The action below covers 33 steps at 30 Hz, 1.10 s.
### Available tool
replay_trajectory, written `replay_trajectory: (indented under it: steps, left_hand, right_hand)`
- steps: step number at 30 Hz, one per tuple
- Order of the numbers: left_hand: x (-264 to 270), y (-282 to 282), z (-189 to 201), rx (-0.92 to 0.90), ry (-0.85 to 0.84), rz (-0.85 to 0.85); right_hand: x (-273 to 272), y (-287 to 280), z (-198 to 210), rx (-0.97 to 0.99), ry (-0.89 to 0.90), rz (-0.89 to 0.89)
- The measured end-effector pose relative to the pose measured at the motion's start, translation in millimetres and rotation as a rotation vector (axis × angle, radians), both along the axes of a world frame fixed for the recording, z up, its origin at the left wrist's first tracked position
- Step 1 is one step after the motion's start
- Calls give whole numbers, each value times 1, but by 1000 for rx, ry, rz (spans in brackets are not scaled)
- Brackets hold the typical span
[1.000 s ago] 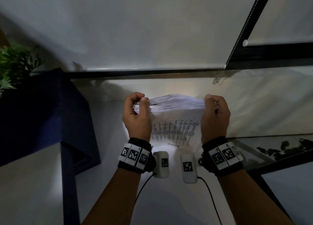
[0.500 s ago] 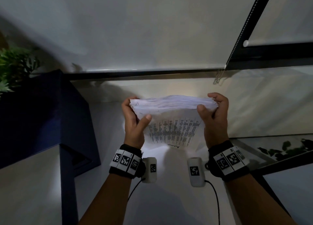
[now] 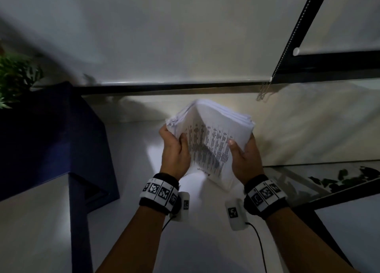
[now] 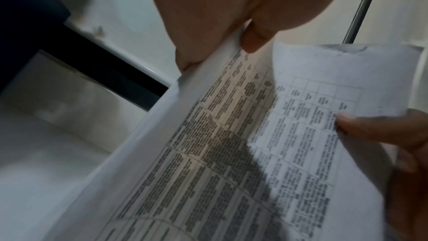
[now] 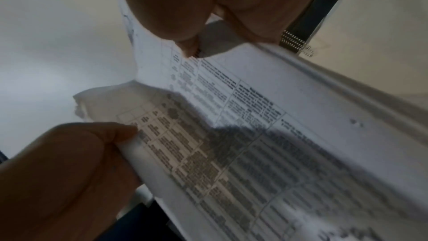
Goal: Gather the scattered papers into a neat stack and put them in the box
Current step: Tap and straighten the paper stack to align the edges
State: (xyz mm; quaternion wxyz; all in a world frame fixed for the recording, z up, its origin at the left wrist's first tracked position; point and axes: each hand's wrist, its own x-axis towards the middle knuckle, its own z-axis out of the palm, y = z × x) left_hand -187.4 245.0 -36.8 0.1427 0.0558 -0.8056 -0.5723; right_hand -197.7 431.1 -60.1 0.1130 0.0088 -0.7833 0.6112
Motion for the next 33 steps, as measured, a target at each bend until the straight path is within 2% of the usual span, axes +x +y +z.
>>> replay_trajectory:
  steps: [5,10,12,17,24,33]
  left_hand:
    - [12,1,-8,-40,-25,-49]
    - [8,-19,-22,-144,16,77]
    - [6,-24,-26,-166,47,133]
    - [7,-15,-31,-139,76,235]
    - [10,-3,-31,-10,-24,123]
    - [10,-12,-16,158,28,83]
  right_hand:
    - [11,-12,-8,-39,-13,-39]
    - [7,2,-23,5,-100,-15]
    - [5,5,-31,23,-133,-63]
    - [5,4,-34,-44,-135,-129]
    - [8,6,-30,-51,-102,-95]
    - [-3,7,-17,-119,13,-117]
